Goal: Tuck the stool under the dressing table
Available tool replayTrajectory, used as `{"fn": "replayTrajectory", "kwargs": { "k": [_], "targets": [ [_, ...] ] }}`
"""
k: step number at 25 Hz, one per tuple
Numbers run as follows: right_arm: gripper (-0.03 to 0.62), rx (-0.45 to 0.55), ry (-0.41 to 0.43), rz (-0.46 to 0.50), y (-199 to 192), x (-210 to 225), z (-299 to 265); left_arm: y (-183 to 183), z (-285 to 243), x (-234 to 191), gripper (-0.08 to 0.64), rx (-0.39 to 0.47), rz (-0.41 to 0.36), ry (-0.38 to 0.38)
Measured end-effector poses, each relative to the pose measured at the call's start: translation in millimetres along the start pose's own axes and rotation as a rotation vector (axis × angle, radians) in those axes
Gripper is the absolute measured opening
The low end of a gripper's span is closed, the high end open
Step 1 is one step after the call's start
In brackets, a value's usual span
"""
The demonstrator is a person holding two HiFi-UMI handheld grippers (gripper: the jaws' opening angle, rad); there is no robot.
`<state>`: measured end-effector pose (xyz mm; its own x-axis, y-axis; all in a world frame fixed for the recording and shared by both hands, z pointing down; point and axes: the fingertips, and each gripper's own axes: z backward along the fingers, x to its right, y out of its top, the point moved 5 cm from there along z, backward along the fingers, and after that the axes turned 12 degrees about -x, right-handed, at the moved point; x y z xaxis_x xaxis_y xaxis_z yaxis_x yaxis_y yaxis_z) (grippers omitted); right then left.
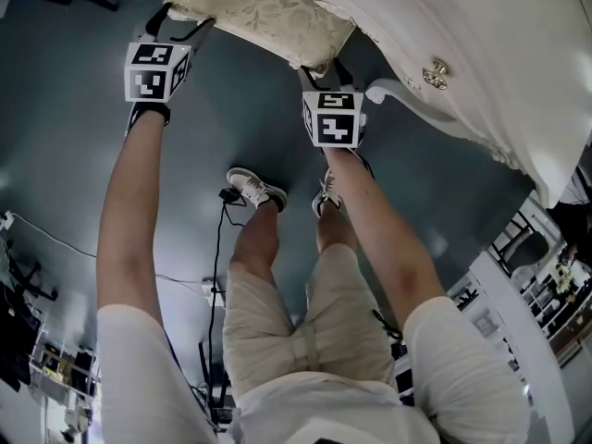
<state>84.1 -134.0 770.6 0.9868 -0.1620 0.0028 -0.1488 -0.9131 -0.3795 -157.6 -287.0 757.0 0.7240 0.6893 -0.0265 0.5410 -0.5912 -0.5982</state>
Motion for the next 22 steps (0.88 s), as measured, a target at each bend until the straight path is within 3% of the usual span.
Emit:
{"fn": "replayTrajectory", "kwargs": {
  "k": [22],
  "targets": [
    [0.282, 0.026, 0.006, -0.006, 21.0, 21.9, -8.3, 27.6, -20.0, -4.4, 0.377, 0.008, 0.024, 0.011]
  ]
}}
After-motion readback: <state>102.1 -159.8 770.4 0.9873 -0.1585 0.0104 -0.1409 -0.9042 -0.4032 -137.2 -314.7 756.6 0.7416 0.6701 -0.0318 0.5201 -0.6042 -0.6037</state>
